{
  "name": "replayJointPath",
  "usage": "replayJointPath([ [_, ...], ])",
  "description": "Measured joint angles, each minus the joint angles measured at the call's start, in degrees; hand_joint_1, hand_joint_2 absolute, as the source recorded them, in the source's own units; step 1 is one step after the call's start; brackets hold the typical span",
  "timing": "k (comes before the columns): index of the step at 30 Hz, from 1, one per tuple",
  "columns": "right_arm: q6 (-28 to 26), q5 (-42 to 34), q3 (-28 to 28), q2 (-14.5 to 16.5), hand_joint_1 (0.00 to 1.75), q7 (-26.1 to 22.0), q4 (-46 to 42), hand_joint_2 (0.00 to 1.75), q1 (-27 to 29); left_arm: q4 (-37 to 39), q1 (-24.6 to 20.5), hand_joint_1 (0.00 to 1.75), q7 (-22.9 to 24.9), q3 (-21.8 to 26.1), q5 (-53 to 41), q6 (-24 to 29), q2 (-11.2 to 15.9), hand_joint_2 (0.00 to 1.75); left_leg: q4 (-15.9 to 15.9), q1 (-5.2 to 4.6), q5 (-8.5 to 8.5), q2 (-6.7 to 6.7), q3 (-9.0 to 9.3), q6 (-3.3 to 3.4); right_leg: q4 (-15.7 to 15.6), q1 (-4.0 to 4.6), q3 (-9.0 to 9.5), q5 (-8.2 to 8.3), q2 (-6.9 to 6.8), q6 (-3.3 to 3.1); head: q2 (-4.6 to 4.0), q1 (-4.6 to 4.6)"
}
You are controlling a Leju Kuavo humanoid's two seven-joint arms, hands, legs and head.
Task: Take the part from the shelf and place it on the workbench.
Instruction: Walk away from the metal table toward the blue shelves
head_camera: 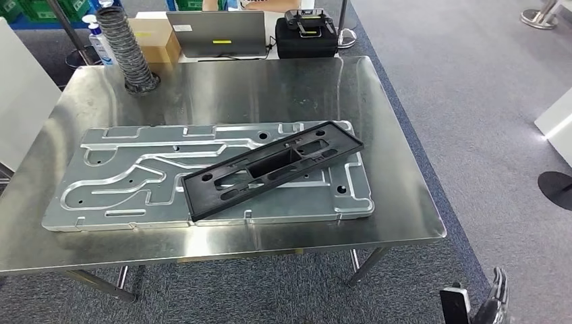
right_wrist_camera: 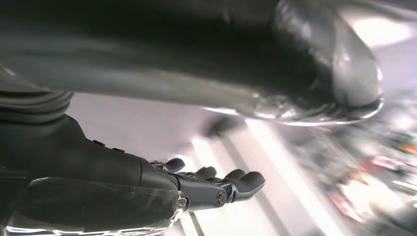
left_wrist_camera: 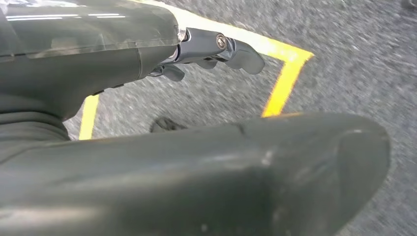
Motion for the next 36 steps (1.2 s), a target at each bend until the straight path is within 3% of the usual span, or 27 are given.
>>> replayJointPath([
  [1, -0.68, 0.92, -0.83, 0.43, 0.0, 0.16, 3.44, 0.0, -0.16, 0.0, 0.1, 0.0, -0.05, 0.15, -0.1, -0.18, -0.04, 0.0, 0.11, -0.07, 0.43, 0.17, -0.72, -0.05, 2.39, -0.06, -0.25, -0.94, -0.01, 0.15, 0.0, 0.0],
  [2, -1.47, 2.23, -1.57, 0.73, 0.0, 0.45, 6.99, 0.0, -0.36, 0.0, 0.15, 0.0, -0.12, 0.33, -0.2, -0.37, -0.09, 0.0, 0.25, -0.1, 0.84, 0.34, -1.45, -0.14, 2.86, -0.1, 0.46, -0.73, -0.03, 0.24, 0.0, 0.0],
  [3, -2.34, 3.87, -2.31, 0.93, 0.0, 0.87, 10.65, 0.0, -0.58, 0.0, 0.16, 0.0, -0.21, 0.52, -0.3, -0.56, -0.16, 0.0, 0.44, -0.09, 1.22, 0.45, -2.17, -0.27, 1.01, -0.15, 2.3, 0.42, -0.07, 0.24, 0.0, 0.0],
  [5, -3.74, 6.33, -3.52, 1.39, 0.0, 1.68, 16.63, 0.0, -0.97, 0.0, 0.16, 0.0, -0.4, 0.75, -0.42, -0.85, -0.32, 0.0, 1.0, -0.12, 1.9, 0.54, -3.47, -0.66, -7.3, -0.18, 8.2, 2.44, -0.26, -0.07, 0.0, -0.01],
  [7, -4.54, 7.26, -4.45, 2.23, 0.0, 2.06, 20.67, 0.0, -1.28, 0.0, 0.19, 0.0, -0.56, 0.87, -0.45, -1.01, -0.44, 0.0, 1.39, -0.15, 2.53, 0.64, -3.99, -1.27, -13.18, 0.16, 12.04, 3.05, -0.34, -1.0, 0.0, -0.02],
  [10, -5.0, 7.72, -5.58, 3.1, 0.0, 2.33, 24.53, 0.0, -1.74, 0.0, 0.19, 0.0, -0.69, 0.95, -0.48, -1.04, -0.52, 0.0, 1.41, 0.05, 3.47, 0.7, -4.13, -2.31, -14.24, 0.48, 11.96, 3.9, -0.27, -2.52, 0.0, -0.02],
  [11, -5.08, 8.23, -5.8, 3.16, 0.0, 3.13, 25.59, 0.0, -1.97, 0.0, 0.22, 0.0, -0.74, 0.98, -0.49, -1.11, -0.54, 0.0, 1.89, 0.12, 2.77, 0.58, -4.51, -2.63, -14.39, 0.41, 11.46, 4.51, -0.29, -3.0, 0.0, -0.02],
  [12, -5.17, 9.14, -5.91, 3.18, 0.0, 4.78, 26.69, 0.0, -2.23, 0.0, 0.27, 0.0, -0.79, 1.02, -0.5, -1.25, -0.55, 0.0, 3.33, 0.2, 0.93, 0.44, -5.11, -2.89, -14.6, 0.29, 10.82, 5.26, -0.33, -3.43, 0.0, -0.02],
  [15, -5.16, 13.77, -5.96, 2.65, 0.0, 14.36, 30.59, 0.0, -2.78, 0.0, 0.31, 0.0, -0.87, 1.1, -0.95, -2.05, -0.62, 0.0, 13.22, 0.66, -7.66, 0.2, -7.54, -3.52, -14.67, 0.45, 8.35, 7.39, -0.36, -4.01, 0.0, -0.03],
  [16, -4.91, 15.21, -5.93, 2.35, 0.0, 17.42, 31.88, 0.0, -2.79, 0.0, 0.31, 0.0, -0.86, 1.1, -1.21, -2.26, -0.66, 0.0, 16.24, 0.82, -8.88, 0.2, -7.76, -3.71, -14.61, 0.54, 7.47, 8.05, -0.38, -3.99, 0.0, -0.03],
  [17, -4.46, 16.27, -5.9, 2.06, 0.0, 19.76, 33.06, 0.0, -2.75, 0.0, 0.32, 0.0, -0.85, 1.1, -1.46, -2.39, -0.74, 0.0, 17.69, 0.94, -8.72, 0.2, -7.22, -3.84, -14.51, 0.61, 6.53, 8.7, -0.39, -3.91, 0.0, -0.03],
  [18, -3.79, 17.1, -5.87, 1.81, 0.0, 21.6, 34.13, 0.0, -2.71, 0.0, 0.32, 0.0, -0.84, 1.1, -1.73, -2.44, -0.85, 0.0, 17.14, 1.04, -7.52, 0.2, -5.7, -3.9, -14.38, 0.63, 5.55, 9.36, -0.38, -3.79, 0.0, -0.03],
  [20, -1.99, 18.44, -5.78, 1.47, 0.0, 24.18, 35.93, 0.0, -2.62, 0.0, 0.27, 0.0, -0.85, 1.09, -2.22, -2.49, -1.13, 0.0, 10.28, 1.15, -5.22, 0.13, 0.31, -3.78, -14.0, 0.63, 3.72, 10.62, -0.27, -3.38, 0.0, -0.03],
  [22, -0.24, 20.08, -5.32, 1.33, 0.0, 25.53, 37.22, 0.0, -2.44, 0.0, 0.2, 0.0, -0.92, 1.04, -2.63, -2.63, -1.36, 0.0, 1.77, 0.98, -5.61, -0.1, 6.18, -3.24, -13.65, 0.68, 2.66, 11.74, -0.2, -2.79, 0.0, -0.03],
  [23, 0.45, 20.88, -4.97, 1.31, 0.0, 25.79, 37.75, 0.0, -2.34, 0.0, 0.23, 0.0, -0.96, 1.02, -2.79, -2.76, -1.46, 0.0, -0.54, 0.82, -6.14, -0.2, 7.58, -2.93, -13.61, 0.66, 2.46, 12.27, -0.19, -2.46, 0.0, -0.03],
  [25, 1.35, 22.17, -4.15, 1.29, 0.0, 25.65, 38.85, 0.0, -2.22, 0.01, 0.42, 0.0, -1.02, 0.99, -3.0, -3.11, -1.57, 0.0, -1.25, 0.62, -5.63, -0.14, 7.25, -2.05, -13.79, 0.5, 2.26, 13.22, -0.1, -1.78, 0.0, -0.02],
  [26, 1.69, 22.66, -3.77, 1.29, 0.0, 25.38, 39.31, 0.0, -2.22, 0.02, 0.46, 0.0, -1.01, 0.99, -3.04, -3.24, -1.61, 0.0, -1.35, 0.64, -5.11, 0.02, 6.82, -1.57, -13.46, 0.37, 1.92, 12.78, -0.06, -1.49, 0.0, -0.03],
  [27, 2.08, 23.11, -3.36, 1.29, 0.0, 24.99, 39.76, 0.0, -2.24, 0.02, 0.49, 0.0, -0.99, 0.99, -3.06, -3.34, -1.63, 0.0, -1.43, 0.65, -4.44, 0.18, 6.22, -0.99, -12.19, 0.28, 1.33, 11.2, -0.04, -1.25, 0.0, -0.03],
  [30, 3.15, 23.99, -2.27, 1.29, 0.0, 24.19, 40.84, 0.0, -2.41, 0.02, 0.63, 0.0, -0.9, 1.0, -3.06, -3.42, -1.66, 0.0, -1.41, 0.45, -2.54, 0.51, 4.03, -0.04, -2.07, 0.07, -1.45, 2.71, -0.08, -0.79, 0.0, -0.03],
  [31, 3.36, 24.17, -1.98, 1.29, 0.0, 24.14, 41.12, 0.0, -2.48, 0.02, 0.67, 0.0, -0.87, 1.0, -3.05, -3.42, -1.66, 0.0, -1.31, 0.33, -1.95, 0.57, 3.2, -0.01, 1.35, 0.05, -2.0, 1.25, -0.08, -0.69, 0.0, -0.02],
  [32, 3.6, 24.29, -1.77, 1.29, 0.0, 24.15, 41.34, 0.0, -2.56, 0.02, 0.68, 0.0, -0.83, 1.01, -3.05, -3.42, -1.67, 0.0, -1.15, 0.23, -1.39, 0.62, 2.32, -0.04, 3.28, 0.04, -1.84, 1.14, -0.08, -0.65, 0.0, -0.02],
  [33, 3.96, 24.34, -1.61, 1.29, 0.0, 24.21, 41.55, 0.0, -2.64, 0.03, 0.68, 0.0, -0.76, 1.01, -3.08, -3.4, -1.68, 0.0, -0.93, 0.16, -0.85, 0.64, 1.42, -0.11, 3.24, 0.05, -0.73, 2.11, -0.08, -0.7, 0.0, -0.02],
  [34, 4.35, 24.34, -1.51, 1.29, 0.0, 24.31, 41.71, 0.0, -2.72, 0.03, 0.7, 0.0, -0.68, 1.01, -3.2, -3.36, -1.74, 0.0, -0.68, 0.13, -0.37, 0.64, 0.54, -0.21, 1.0, 0.09, 1.51, 3.6, -0.08, -0.87, 0.0, -0.02],
  [36, 5.31, 23.99, -1.45, 1.29, 0.0, 24.97, 41.91, 0.0, -2.87, 0.04, 0.74, 0.0, -0.28, 0.87, -3.92, -3.12, -2.05, 0.0, -0.06, 0.07, 0.4, 0.63, -0.84, -0.51, -7.72, 0.4, 8.07, 5.18, -0.1, -1.54, 0.0, -0.02],
])
